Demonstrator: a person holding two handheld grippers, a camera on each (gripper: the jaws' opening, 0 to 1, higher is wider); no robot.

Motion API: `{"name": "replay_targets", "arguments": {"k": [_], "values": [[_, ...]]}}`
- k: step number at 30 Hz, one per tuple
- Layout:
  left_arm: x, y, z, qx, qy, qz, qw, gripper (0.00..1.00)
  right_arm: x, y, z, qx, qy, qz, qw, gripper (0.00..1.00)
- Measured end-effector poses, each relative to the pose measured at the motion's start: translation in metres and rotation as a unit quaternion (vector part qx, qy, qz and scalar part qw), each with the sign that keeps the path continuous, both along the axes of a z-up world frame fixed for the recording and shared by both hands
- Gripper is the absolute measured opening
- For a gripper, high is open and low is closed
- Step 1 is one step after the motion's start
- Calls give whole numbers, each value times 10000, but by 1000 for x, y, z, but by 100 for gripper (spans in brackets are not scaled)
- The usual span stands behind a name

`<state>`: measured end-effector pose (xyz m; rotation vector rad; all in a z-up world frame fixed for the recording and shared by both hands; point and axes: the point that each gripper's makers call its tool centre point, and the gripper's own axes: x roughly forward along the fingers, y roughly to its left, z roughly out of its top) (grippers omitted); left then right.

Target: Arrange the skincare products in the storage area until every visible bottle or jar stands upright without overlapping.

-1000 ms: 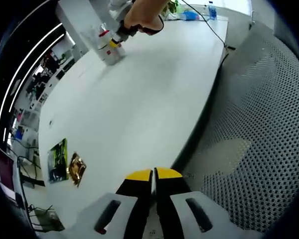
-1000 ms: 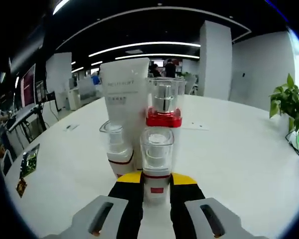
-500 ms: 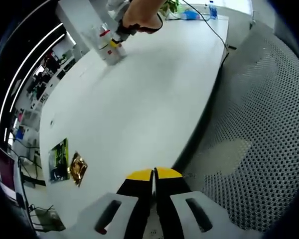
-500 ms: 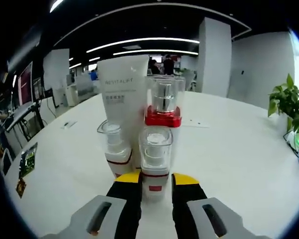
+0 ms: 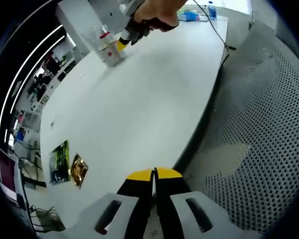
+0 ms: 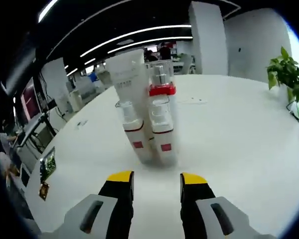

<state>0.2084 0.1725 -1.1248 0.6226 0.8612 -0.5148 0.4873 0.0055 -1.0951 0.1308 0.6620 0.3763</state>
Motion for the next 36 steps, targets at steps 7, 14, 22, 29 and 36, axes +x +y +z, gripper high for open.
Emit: {"name": "replay_targets", "arguments": {"k": [7,14,22,29,36], "values": [[0,1,-1,29,4,5,10000,0,-27,69,21,1346,107,298,9904,64],[1,5,0,78,-20,106,9999,1,-52,170,50,1348,49,1956,9714,69],[1,4,1,99,-44,66,9999,1,-69,258,65,739,-24,3212,9441,84],[2,8,2,130,-65,145,9998,1,-82,320,45,55,249,3975,9172,90],[5,9,4,128,-126,193,9997,1,-97,377,18,-580,397,4614,8844,93]]}}
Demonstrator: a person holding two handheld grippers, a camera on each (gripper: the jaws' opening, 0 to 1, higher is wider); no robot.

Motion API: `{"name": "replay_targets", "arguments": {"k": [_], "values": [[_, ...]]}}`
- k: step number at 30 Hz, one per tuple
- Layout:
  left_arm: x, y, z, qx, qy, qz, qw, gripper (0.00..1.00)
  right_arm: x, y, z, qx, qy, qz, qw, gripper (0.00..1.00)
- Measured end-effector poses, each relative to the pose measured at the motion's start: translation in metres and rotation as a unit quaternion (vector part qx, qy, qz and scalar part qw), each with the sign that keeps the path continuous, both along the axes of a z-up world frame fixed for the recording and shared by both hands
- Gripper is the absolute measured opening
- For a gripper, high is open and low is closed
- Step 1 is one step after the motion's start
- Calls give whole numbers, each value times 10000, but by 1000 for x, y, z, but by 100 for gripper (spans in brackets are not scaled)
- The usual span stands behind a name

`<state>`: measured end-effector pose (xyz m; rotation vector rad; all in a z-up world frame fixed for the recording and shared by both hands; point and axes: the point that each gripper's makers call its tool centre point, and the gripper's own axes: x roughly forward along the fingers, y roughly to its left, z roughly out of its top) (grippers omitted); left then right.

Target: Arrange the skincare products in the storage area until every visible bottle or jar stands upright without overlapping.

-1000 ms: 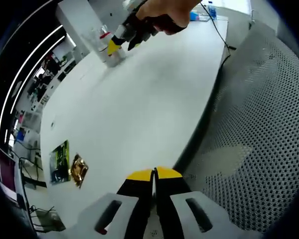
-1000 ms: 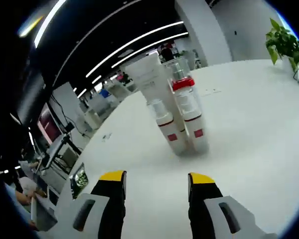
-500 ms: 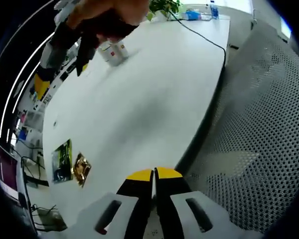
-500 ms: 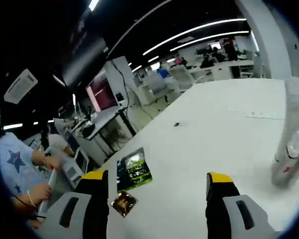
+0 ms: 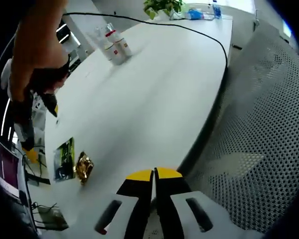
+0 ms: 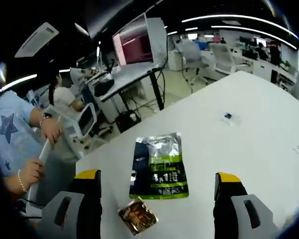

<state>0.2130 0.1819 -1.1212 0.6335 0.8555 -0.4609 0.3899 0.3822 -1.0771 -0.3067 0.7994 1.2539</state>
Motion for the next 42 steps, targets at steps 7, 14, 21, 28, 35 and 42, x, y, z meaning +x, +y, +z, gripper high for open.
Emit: {"name": "replay_targets", "arguments": {"k": [7,14,21,28,35,42], "values": [[-2,1,-2,2,82,34,10000,0,3,37,-39,-718,-69,355,9968,95],[-1,0,-1,-39,-10,38,10000,0,5,43,-68,-1186,-66,401,9921,96],[-1,0,1,-39,-9,54,10000,0,6,39,-78,-1593,-564,785,9825,90],[0,1,1,-27,-13,69,10000,0,-1,43,-77,-1480,-795,1097,9797,76],[0,1,1,-30,-37,81,10000,0,0,45,-77,-1497,-810,1142,9788,64],[1,3,2,-21,-52,97,9999,0,10,40,-74,-1489,-821,1149,9787,46]]}}
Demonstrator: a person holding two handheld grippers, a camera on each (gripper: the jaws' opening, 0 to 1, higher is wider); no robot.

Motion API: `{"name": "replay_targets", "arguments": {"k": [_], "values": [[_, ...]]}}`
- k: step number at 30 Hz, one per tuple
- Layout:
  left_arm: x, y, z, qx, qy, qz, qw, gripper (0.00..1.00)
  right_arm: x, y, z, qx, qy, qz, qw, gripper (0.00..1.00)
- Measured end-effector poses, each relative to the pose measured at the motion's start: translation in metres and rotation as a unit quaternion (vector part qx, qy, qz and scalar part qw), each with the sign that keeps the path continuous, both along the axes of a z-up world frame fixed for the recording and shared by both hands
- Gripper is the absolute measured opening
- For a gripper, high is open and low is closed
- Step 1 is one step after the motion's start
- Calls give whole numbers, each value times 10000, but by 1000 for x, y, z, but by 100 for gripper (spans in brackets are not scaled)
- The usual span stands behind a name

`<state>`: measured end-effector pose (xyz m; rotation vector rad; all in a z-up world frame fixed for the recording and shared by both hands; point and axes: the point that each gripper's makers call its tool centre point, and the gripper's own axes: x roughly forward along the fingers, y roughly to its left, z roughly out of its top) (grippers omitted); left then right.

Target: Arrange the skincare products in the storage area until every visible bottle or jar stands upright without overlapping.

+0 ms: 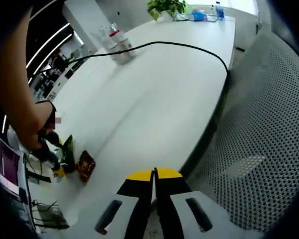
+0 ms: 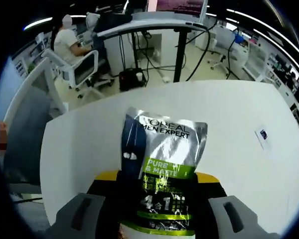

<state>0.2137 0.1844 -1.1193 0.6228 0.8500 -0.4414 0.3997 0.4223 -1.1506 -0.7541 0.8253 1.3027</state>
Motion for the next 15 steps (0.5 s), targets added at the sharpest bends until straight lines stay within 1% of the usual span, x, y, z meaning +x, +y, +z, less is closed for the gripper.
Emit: {"name": "replay_targets", "arguments": {"k": [3,7,11,14,15], "values": [[0,0,0,4,-1,4,10000,0,3,-2,0,-18,-12,89,10000,35],[0,1,0,10,-1,16,10000,0,4,-3,1,-10,-8,170,9999,31],[0,1,0,9,-7,17,10000,0,8,-5,2,43,4,245,9997,26],[0,1,0,12,1,13,10000,0,11,-8,7,190,-11,331,9993,16],[0,1,0,11,4,13,10000,0,13,-8,11,266,-37,349,9990,11]]}}
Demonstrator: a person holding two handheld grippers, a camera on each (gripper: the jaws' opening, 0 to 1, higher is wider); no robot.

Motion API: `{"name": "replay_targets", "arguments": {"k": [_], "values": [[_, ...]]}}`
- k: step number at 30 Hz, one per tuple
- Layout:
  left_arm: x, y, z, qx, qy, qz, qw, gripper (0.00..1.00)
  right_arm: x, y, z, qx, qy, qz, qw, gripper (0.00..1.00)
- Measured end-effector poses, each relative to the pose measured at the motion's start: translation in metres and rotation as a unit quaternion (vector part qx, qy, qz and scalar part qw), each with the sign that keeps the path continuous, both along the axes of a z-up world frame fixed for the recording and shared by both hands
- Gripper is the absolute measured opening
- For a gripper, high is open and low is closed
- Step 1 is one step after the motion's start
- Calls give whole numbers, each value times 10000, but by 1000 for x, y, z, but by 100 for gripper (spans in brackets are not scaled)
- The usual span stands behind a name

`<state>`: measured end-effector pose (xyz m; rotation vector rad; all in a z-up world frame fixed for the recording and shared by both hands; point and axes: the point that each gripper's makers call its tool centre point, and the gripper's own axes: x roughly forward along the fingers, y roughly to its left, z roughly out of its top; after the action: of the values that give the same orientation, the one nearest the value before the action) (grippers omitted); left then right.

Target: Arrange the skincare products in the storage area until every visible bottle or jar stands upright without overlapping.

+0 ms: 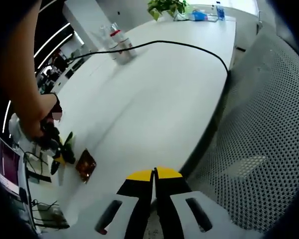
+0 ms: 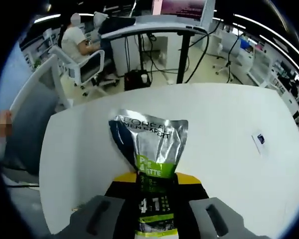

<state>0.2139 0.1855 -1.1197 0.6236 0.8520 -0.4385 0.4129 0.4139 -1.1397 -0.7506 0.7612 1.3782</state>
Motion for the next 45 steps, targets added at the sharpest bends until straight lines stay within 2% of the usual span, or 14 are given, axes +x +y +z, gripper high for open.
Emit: {"name": "replay_targets", "arguments": {"k": [2,4,6,9,17,18,21,27,29,31,35,39,41,45], "values": [[0,0,0,2,3,-4,10000,0,1,0,7,155,12,32,9999,0],[-1,0,0,8,31,-17,10000,0,-2,-11,6,-47,230,-125,9996,0],[0,0,-1,6,26,-21,10000,0,0,-19,6,-43,-10,162,9999,0],[-1,0,-1,16,38,-18,10000,0,1,-35,8,-59,45,27,10000,0],[-1,-2,0,-13,31,-53,10000,0,-5,-81,45,491,-68,-301,9983,0],[-1,-2,0,-24,33,-54,10000,0,-8,-88,55,706,-46,-413,9966,0],[-1,-3,1,-42,22,-70,10000,1,-15,-113,69,939,-3,-646,9935,0],[-1,-7,0,-130,48,-134,9998,4,-43,-169,91,1393,66,-1020,9850,0],[0,-10,3,-248,18,-167,9995,4,-58,-193,98,1614,192,-1308,9780,0],[1,-12,3,-302,-15,-207,9993,6,-69,-210,98,1640,231,-1397,9763,0],[-3,-16,-1,-281,115,-332,9990,5,-95,-242,96,1727,287,-1526,9727,0],[-3,-19,-1,-306,141,-377,9987,5,-115,-265,97,1765,231,-1575,9713,0],[-6,-22,-1,-268,204,-520,9981,6,-124,-275,101,1917,250,-1724,9659,0],[-2,-27,6,-409,137,-487,9979,8,-136,-291,103,2083,308,-1960,9577,0]]}}
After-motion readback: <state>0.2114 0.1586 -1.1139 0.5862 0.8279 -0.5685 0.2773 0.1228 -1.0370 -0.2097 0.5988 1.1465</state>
